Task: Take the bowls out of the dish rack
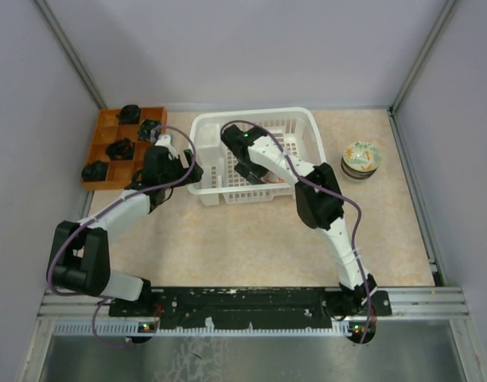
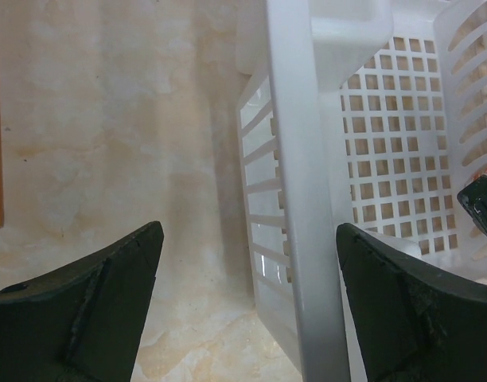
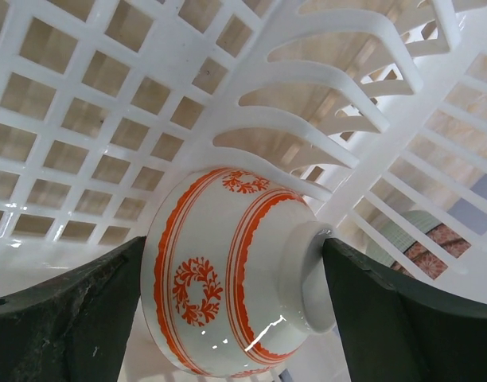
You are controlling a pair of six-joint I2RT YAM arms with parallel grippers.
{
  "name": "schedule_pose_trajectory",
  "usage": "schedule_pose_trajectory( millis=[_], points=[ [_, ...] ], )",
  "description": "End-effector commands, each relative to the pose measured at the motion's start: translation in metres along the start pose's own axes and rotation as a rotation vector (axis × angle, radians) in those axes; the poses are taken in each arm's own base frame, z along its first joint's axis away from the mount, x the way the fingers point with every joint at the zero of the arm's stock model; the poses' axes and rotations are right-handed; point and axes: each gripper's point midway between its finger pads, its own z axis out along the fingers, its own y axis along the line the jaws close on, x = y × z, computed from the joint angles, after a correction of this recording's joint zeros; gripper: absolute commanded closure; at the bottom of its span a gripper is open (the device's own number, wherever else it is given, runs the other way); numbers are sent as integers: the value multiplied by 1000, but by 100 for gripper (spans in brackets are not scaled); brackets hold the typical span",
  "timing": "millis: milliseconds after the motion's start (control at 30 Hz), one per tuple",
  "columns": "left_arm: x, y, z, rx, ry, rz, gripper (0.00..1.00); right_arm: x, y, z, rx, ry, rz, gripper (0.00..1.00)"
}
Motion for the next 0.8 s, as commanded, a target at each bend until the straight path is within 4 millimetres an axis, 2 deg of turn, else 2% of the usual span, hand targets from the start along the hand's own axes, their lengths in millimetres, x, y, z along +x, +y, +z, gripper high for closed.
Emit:
schedule_pose_trajectory(
  millis=[0,300,533,767],
  points=[
    [-15,-6,5,10,-38,18,5,8,-8,-1,42,24,-2,14],
    [-9,4,11,-39,-17,18,10,5,-23,-16,91,-36,57,24],
    [-7,7,14,-60,-5,16,21,3,-32,-24,122,-59,81,25],
    [-6,2,16,-37,9,8,51,8,-37,-25,154,-49,81,26]
  ],
)
